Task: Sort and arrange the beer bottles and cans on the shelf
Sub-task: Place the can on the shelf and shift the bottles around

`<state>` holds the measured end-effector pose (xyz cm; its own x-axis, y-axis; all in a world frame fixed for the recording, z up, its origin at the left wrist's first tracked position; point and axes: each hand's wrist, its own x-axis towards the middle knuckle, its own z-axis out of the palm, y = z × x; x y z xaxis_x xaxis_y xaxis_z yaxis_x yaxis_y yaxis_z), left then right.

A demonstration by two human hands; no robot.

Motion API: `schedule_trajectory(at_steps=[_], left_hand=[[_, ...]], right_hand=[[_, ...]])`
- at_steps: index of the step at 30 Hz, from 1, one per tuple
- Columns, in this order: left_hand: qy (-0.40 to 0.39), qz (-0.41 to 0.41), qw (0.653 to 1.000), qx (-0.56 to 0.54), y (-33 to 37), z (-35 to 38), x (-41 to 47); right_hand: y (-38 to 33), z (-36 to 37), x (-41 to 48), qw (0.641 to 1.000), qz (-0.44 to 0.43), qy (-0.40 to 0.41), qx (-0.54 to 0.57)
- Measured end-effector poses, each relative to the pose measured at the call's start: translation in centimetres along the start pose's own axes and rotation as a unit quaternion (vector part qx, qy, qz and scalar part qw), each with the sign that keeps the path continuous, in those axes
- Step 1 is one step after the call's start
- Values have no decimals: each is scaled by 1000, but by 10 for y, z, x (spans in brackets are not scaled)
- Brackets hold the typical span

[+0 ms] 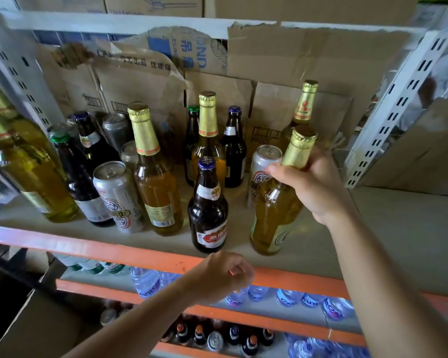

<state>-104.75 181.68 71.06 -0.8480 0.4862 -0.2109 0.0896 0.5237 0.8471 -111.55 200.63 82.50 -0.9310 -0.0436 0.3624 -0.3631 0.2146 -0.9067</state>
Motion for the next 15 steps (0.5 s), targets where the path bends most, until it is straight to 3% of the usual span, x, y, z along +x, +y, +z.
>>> schedule_trajectory(at_steps=[5,10,15], left_hand=[[1,-1,1000,10,2,-2,-4],[-1,-4,1000,15,3,-1,-2],[-9,-10,1000,16,6,2,1]], right_hand=[[0,-6,-2,997,-13,65,-47],[4,0,-5,997,10,36,-71],[4,-4,-6,995,-25,31,-96]])
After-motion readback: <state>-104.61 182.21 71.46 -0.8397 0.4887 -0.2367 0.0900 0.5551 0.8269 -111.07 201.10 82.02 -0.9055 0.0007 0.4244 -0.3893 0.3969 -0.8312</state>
